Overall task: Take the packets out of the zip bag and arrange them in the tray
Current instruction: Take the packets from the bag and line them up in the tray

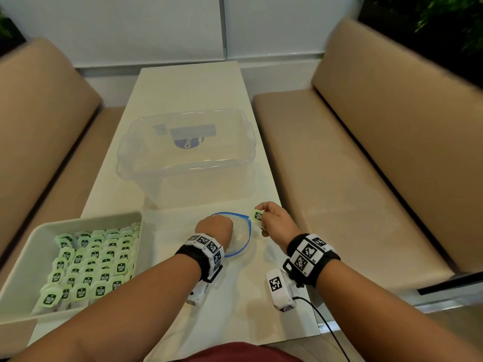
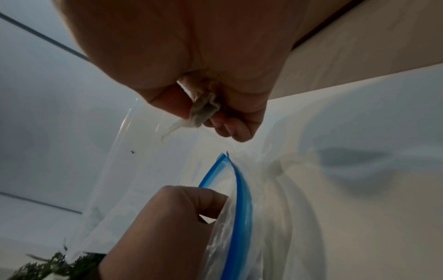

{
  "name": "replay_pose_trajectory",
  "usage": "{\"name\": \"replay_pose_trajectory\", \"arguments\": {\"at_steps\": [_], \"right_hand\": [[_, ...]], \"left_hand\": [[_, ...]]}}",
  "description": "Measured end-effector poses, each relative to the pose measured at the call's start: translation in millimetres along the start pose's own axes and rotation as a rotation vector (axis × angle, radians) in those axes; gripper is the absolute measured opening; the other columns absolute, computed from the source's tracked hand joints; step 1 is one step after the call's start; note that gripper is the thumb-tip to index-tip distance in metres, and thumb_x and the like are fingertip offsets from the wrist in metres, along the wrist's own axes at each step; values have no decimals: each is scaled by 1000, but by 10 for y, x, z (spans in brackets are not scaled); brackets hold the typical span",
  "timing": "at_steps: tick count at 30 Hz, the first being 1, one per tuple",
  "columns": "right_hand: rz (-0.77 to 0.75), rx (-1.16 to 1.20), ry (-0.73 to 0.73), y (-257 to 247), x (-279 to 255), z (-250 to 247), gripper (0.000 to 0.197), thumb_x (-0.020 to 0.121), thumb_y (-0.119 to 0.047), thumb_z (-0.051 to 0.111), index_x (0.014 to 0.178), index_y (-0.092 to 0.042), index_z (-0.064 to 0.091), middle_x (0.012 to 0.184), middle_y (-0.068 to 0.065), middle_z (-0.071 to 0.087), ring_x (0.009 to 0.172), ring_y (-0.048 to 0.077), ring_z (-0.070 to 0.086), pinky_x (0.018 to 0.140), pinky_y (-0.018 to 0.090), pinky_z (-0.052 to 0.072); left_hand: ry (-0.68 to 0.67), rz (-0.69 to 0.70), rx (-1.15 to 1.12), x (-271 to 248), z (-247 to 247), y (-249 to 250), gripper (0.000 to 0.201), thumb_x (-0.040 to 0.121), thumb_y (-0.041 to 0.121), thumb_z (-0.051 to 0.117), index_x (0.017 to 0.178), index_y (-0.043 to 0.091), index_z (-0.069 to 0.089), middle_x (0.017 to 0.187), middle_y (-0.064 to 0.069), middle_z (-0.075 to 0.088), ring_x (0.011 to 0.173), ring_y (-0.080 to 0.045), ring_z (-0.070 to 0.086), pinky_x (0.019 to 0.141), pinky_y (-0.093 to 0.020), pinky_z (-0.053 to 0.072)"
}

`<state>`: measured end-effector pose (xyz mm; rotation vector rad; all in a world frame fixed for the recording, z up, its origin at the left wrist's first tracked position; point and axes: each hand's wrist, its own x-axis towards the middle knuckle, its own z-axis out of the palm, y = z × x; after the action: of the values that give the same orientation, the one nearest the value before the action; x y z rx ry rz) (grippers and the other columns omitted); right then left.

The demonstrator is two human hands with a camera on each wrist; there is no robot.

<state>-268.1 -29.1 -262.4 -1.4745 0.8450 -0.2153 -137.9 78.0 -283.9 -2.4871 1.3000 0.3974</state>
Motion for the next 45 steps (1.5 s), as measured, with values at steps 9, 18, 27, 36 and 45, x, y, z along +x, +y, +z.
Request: {"name": "replay_pose_trajectory", "arguments": {"at_steps": [9, 18, 27, 36, 45], "right_hand": [[-43, 2, 39, -21, 37, 59, 13, 79, -2, 45, 70, -10, 51, 60, 6, 55, 61, 24, 53, 64, 37, 46], [-204, 135, -127, -494, -61, 556, 24, 80, -33, 72, 91, -12, 66, 61, -6, 51, 54, 15, 43, 55, 30, 38], [-531, -170, -67, -1004, -230, 1203, 14, 82, -31, 77, 77, -25, 66, 69, -9, 60, 53, 2, 47, 58, 22, 40], [-605, -243, -94, -1178, -321, 1844, 13, 85, -30, 75, 77, -24, 67, 59, -13, 55, 48, 5, 43, 52, 21, 37], [-562, -84, -106, -1265, -342, 2299, 10, 89, -19, 71, 80, -22, 70, 70, -14, 66, 66, 5, 58, 68, 30, 50]], "left_hand": [[278, 2, -787, -341, -502, -426, 11, 90, 27, 57, 94, 28, 67, 82, 2, 68, 74, -16, 61, 67, -25, 44], [304, 85, -1622, -756, -619, -816, 16, 91, 1, 62, 93, 16, 60, 80, -1, 69, 74, -16, 64, 67, -27, 54], [484, 69, -1483, -1142, -546, -1396, 15, 88, 20, 71, 102, 15, 66, 92, 3, 74, 84, -8, 66, 76, -21, 51], [712, 69, -1208, -1500, -674, -1968, 18, 88, 19, 68, 84, 36, 70, 81, 16, 67, 75, -10, 58, 73, -31, 50], [647, 186, -1010, -1748, -653, -2558, 25, 94, 8, 56, 98, 30, 68, 93, 15, 69, 88, -2, 62, 84, -23, 50]]}}
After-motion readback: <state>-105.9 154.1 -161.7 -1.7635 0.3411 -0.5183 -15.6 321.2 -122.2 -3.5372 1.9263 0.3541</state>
